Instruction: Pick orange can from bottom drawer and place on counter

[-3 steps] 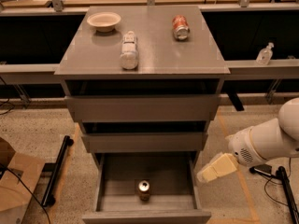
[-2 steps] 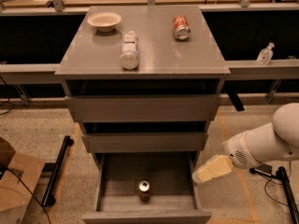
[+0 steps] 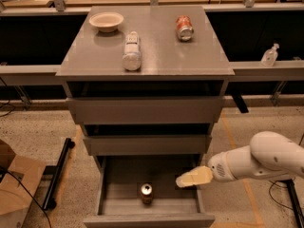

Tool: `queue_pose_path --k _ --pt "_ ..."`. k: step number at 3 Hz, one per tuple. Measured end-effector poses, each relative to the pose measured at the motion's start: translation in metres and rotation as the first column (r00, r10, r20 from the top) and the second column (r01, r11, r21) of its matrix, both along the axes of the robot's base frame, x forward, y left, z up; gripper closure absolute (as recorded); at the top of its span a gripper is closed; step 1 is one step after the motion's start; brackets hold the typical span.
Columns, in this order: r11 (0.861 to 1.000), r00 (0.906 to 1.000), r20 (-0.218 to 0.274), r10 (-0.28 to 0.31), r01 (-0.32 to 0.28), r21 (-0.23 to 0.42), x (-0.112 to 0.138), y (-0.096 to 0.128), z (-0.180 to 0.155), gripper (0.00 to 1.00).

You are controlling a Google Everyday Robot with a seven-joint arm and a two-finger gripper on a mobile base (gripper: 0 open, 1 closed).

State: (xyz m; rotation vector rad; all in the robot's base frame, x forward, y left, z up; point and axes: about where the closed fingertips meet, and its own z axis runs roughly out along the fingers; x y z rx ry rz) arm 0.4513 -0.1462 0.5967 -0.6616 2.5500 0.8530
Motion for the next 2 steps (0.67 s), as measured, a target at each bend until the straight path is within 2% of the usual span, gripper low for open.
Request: queue_pose_path --k 1,2 --pt "0.996 0.9960 -0.059 -0.067 0.071 0.058 0.011 0.015 -0.057 0.00" --pt "0.994 0.9942 -0.077 -0.076 0.081 0.067 0.010 0.017 -0.072 0.00"
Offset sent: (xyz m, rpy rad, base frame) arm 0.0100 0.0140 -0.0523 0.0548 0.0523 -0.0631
